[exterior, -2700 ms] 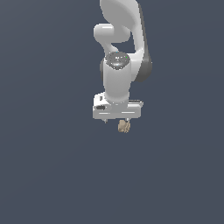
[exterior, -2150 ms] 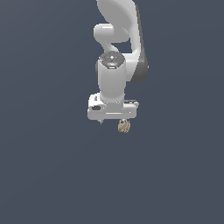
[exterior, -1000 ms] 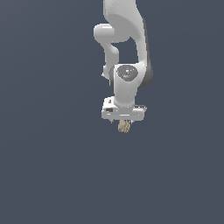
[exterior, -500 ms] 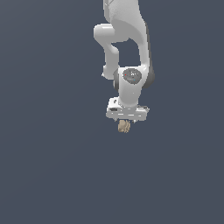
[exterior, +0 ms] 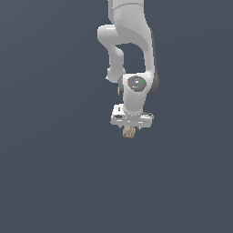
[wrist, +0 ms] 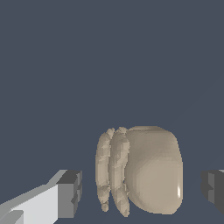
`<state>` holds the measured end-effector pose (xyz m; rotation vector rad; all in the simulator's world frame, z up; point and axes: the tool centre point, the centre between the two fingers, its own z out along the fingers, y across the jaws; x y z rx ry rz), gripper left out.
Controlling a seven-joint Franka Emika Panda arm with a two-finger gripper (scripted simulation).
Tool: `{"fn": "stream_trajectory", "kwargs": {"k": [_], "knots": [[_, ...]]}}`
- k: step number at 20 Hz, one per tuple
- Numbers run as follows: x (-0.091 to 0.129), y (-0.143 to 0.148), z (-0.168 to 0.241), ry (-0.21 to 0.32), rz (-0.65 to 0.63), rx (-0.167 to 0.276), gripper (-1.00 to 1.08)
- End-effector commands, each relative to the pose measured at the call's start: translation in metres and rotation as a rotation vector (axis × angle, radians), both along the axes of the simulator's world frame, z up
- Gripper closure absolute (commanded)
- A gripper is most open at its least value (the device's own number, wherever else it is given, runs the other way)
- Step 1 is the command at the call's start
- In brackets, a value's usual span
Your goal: Pick up the object and move it to a goal position.
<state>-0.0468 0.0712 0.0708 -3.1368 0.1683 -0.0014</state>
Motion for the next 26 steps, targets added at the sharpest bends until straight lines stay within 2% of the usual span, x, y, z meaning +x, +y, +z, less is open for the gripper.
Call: {"fn": "stream_trajectory", "kwargs": {"k": [1,9,10,21,26], "knots": [[-0.001,0.000,-0.013,0.001,-0.001,0.000,-0.92],[0.000,0.000,-0.032,0.001,-0.002,0.000,-0.92],[0.000,0.000,-0.032,0.001,-0.002,0.000,1.08],[0.000,0.001,-0.030,-0.001,-0.001,0.000,1.08],[0.002,-0.012,-0.021,-0.001,-0.001,0.000,1.08]]}}
